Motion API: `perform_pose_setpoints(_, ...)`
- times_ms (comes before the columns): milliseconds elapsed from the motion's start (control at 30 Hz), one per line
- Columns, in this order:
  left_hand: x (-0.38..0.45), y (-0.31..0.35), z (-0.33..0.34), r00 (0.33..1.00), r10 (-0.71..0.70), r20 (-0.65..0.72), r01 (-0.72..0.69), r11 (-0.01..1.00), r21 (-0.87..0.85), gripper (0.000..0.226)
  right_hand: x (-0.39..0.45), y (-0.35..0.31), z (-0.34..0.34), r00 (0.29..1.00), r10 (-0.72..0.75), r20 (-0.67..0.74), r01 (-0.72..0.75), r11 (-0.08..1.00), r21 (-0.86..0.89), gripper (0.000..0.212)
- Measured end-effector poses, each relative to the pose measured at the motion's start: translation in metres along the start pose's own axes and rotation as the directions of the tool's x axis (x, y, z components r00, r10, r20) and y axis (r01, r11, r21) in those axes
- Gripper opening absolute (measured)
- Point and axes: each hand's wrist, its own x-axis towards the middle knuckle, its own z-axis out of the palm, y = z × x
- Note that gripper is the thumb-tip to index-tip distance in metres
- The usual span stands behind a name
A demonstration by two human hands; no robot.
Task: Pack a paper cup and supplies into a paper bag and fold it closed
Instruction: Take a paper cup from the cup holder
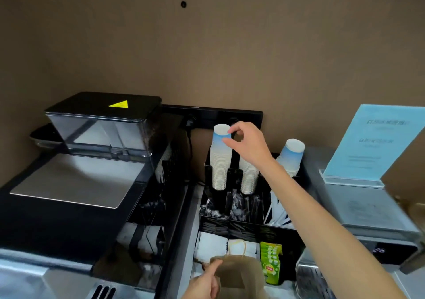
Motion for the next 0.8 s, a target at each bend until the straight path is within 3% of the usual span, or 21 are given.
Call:
perform_pose_setpoints(67, 0.022, 0.011, -0.006, 0.978, -0.196, -0.075, 0.172, 0.955, -0.243, 0.034, 0.026, -0.002, 0.008, 0.999, 0.002, 0.034, 0.0, 0.999, -0.042, 0.029)
perform_pose_setpoints(100, 0.025, 0.008, -0.012, 0.963, -0.261, -0.073, 0.238, 0.944, -0.227, 0.031, 0.035, -0.002, 0.012, 0.998, 0.013, 0.054, -0.009, 0.997, -0.071, 0.032)
perform_pose_setpoints(167, 0.033, -0.017, -0.001, 0.971, -0.207, -0.12, 0.18, 0.963, -0.202, 0.029, 0.049, -0.001, 0.018, 0.995, 0.037, 0.096, -0.023, 0.989, -0.149, 0.037)
perform_pose_setpoints(200, 0.064, -0.058, 0.011, 0.952, -0.296, -0.073, 0.265, 0.922, -0.282, 0.046, 0.054, -0.001, 0.022, 0.992, 0.053, 0.118, -0.029, 0.981, -0.193, 0.039)
perform_pose_setpoints(267, 0.133, -0.142, 0.036, 0.944, -0.317, -0.091, 0.277, 0.912, -0.302, 0.099, 0.059, 0.0, 0.027, 0.985, 0.083, 0.151, -0.038, 0.959, -0.281, 0.04)
perform_pose_setpoints(333, 0.13, -0.152, 0.035, 0.935, -0.344, -0.083, 0.268, 0.842, -0.469, 0.092, 0.063, 0.002, 0.032, 0.98, 0.103, 0.17, -0.036, 0.933, -0.358, 0.036)
perform_pose_setpoints(367, 0.103, -0.121, 0.022, 0.952, -0.303, -0.043, 0.238, 0.822, -0.518, 0.07, 0.064, 0.003, 0.033, 0.977, 0.112, 0.18, -0.036, 0.924, -0.38, 0.034)
perform_pose_setpoints(400, 0.07, -0.08, 0.013, 0.95, -0.31, -0.043, 0.241, 0.812, -0.532, 0.045, 0.064, 0.004, 0.034, 0.975, 0.117, 0.189, -0.035, 0.92, -0.39, 0.033)
perform_pose_setpoints(467, 0.04, -0.009, -0.003, 0.927, -0.374, -0.011, 0.339, 0.853, -0.396, 0.026, 0.066, 0.004, 0.035, 0.972, 0.114, 0.206, -0.025, 0.919, -0.394, 0.028)
perform_pose_setpoints(567, 0.041, -0.008, 0.001, 0.924, -0.381, -0.013, 0.349, 0.859, -0.373, 0.03, 0.067, 0.001, 0.034, 0.966, 0.111, 0.234, -0.004, 0.91, -0.414, 0.022)
perform_pose_setpoints(600, 0.032, -0.01, 0.0, 0.962, -0.271, 0.009, 0.254, 0.889, -0.381, 0.034, 0.068, 0.0, 0.033, 0.965, 0.109, 0.239, 0.003, 0.906, -0.423, 0.022)
perform_pose_setpoints(667, 0.03, -0.021, 0.0, 0.976, -0.216, -0.033, 0.192, 0.917, -0.349, 0.033, 0.07, -0.003, 0.031, 0.965, 0.11, 0.24, -0.002, 0.912, -0.41, 0.021)
perform_pose_setpoints(767, 0.039, -0.029, -0.002, 0.972, -0.211, -0.104, 0.176, 0.945, -0.274, 0.046, 0.076, -0.005, 0.024, 0.969, 0.105, 0.225, -0.022, 0.938, -0.346, 0.02)
perform_pose_setpoints(800, 0.037, -0.026, 0.0, 0.972, -0.226, -0.061, 0.201, 0.938, -0.282, 0.052, 0.08, -0.004, 0.021, 0.971, 0.095, 0.218, -0.021, 0.948, -0.318, 0.02)
